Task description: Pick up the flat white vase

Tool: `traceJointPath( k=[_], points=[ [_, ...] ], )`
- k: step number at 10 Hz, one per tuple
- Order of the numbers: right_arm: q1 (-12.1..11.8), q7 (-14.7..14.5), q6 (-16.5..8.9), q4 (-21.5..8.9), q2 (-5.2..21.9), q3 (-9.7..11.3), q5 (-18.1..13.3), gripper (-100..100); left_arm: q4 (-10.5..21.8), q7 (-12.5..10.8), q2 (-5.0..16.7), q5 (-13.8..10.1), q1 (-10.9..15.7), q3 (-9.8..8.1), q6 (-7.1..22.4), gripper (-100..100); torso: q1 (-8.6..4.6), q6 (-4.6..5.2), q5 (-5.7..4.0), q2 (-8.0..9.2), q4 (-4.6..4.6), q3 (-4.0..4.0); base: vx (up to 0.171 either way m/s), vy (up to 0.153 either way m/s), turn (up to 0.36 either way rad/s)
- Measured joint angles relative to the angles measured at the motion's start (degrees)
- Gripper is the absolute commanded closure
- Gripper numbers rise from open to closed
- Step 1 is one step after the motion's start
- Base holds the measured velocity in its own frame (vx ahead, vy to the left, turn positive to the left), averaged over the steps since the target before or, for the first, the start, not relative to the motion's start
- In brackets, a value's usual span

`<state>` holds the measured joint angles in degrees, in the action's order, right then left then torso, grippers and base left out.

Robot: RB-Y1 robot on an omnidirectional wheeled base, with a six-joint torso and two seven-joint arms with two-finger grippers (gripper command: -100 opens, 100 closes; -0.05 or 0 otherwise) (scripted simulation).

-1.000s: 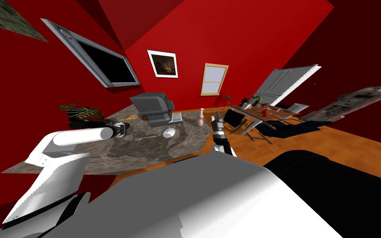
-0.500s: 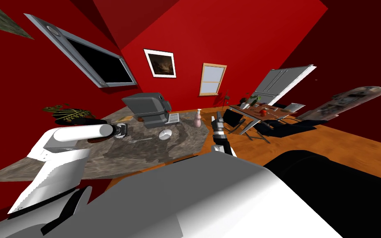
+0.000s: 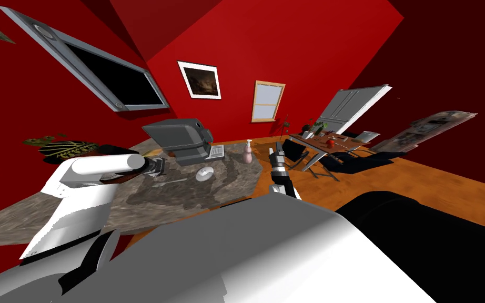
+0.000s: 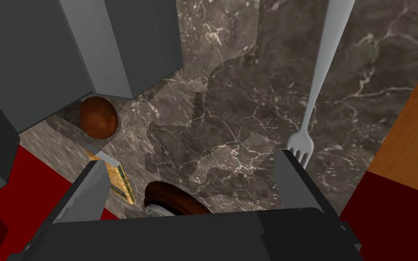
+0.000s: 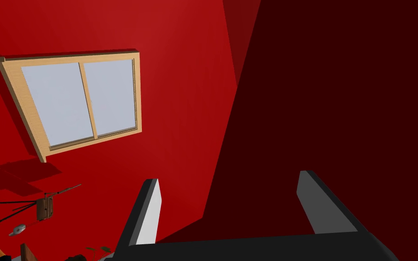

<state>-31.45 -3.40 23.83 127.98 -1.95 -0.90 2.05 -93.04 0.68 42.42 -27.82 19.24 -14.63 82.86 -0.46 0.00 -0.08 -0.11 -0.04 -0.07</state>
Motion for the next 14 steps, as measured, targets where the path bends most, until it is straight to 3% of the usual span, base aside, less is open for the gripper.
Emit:
traceJointPath(
  k=[8, 14],
  points=[
    [0.0, 0.0, 0.0, 0.0, 0.0, 0.0, 0.0, 0, 3.68, -0.29, 0.0, -2.6, 4.28, 2.33, 11.05, -100, 0.11, -0.02, 0.02, 0.05, 0.01, 0.02, 0.029, -0.082, -0.039],
    [0.0, 0.0, 0.0, 0.0, 0.0, 0.0, 0.0, 0, 6.05, -0.37, -0.57, -4.29, 6.01, 4.15, 18.69, -100, 0.1, -0.04, 0.01, 0.07, 0.01, 0.04, 0.032, -0.082, -0.035]
  ],
)
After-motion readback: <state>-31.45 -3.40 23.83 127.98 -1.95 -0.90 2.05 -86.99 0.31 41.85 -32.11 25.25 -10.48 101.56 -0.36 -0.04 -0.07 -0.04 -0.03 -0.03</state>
